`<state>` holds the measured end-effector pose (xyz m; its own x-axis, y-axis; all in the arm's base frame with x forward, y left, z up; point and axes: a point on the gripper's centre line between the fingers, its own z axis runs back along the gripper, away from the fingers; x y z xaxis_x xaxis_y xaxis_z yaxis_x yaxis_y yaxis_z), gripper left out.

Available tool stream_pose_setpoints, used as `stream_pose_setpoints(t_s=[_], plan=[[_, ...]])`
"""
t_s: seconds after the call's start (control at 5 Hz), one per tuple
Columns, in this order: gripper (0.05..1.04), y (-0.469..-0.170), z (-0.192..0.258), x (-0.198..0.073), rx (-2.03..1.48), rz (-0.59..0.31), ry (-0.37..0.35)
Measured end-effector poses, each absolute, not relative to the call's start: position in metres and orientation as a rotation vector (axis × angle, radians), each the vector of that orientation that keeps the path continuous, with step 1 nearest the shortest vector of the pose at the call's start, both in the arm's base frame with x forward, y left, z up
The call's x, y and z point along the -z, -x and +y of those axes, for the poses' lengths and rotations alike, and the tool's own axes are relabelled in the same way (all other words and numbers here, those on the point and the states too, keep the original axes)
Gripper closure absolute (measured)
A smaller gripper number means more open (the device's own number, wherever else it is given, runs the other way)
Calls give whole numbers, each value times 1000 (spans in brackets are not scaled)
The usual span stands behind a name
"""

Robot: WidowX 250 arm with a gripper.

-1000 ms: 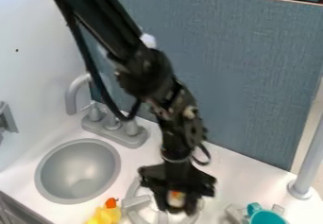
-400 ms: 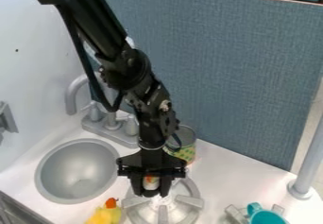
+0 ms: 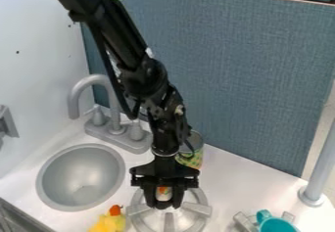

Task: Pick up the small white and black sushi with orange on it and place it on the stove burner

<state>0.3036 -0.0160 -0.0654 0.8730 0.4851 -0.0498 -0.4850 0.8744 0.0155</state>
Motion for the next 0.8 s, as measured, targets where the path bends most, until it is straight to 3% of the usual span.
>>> stream_pose_setpoints(t_s=[0.2,0.4,0.8], plan=[[412,-308,-17,67,-513,70,-5],[124,-309,-18,66,-505,70,-4],[81,-310,-15,66,-473,86,-24]])
